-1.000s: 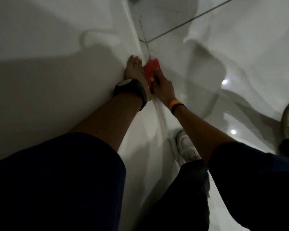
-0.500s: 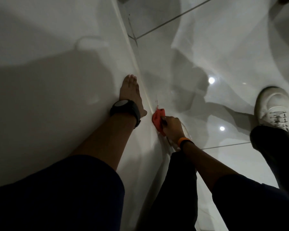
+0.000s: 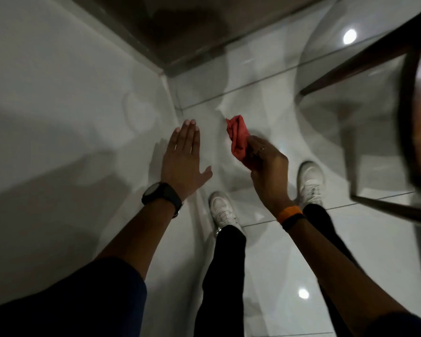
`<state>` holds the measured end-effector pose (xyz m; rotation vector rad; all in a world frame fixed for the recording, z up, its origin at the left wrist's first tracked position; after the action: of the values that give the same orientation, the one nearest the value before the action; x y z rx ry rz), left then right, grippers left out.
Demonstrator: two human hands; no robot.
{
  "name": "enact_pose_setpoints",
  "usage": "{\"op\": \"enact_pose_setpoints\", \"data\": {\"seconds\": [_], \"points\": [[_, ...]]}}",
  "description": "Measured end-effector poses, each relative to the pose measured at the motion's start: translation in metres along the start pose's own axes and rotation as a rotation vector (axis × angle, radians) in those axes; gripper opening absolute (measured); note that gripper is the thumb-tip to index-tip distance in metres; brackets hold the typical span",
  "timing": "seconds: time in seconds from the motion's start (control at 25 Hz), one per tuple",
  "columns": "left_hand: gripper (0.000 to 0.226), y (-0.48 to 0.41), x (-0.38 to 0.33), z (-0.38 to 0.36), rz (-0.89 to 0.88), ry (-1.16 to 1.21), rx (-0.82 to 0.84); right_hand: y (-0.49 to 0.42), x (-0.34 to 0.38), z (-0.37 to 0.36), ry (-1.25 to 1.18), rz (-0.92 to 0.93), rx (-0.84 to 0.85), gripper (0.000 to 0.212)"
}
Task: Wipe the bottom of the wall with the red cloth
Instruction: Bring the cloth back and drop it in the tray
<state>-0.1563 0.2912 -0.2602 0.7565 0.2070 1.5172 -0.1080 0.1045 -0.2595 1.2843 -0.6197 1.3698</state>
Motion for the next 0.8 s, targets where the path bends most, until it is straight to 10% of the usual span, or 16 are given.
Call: {"op": "enact_pose_setpoints", "data": {"seconds": [0.12, 0.24, 0.44, 0.8], "points": [[0.103, 0.018, -0.041, 0.123, -0.044, 0.138, -0.169, 0.006, 0.1, 0.132, -0.142, 0.064, -0.152, 0.05], [0.103, 0.018, -0.095, 0.233, -0.104, 0.229, -0.313, 0.012, 0.184, 0.255, 0.236, 0.294, -0.223, 0.059], [0.104, -0.011, -0.203, 0.373, -0.198, 0.286, -0.383, -0.015, 0.192, 0.421, 0.465, 0.234, -0.351, 0.074], [0.105, -0.049, -0.296, 0.371, -0.247, 0.273, -0.253, -0.069, 0.062, 0.422, 0.98, 0.101, 0.127, 0.057]]}}
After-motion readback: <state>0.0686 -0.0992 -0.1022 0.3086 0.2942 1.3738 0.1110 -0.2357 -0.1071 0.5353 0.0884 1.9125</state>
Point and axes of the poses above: each hand's wrist, its own y-axis away from the middle knuckle, its own z-axis out of the back of the hand, x = y × z, the point moved 9 cm from there along -y, towards the middle knuckle, and after that the axes turned 9 degrees about -y, right-handed, at the moved point
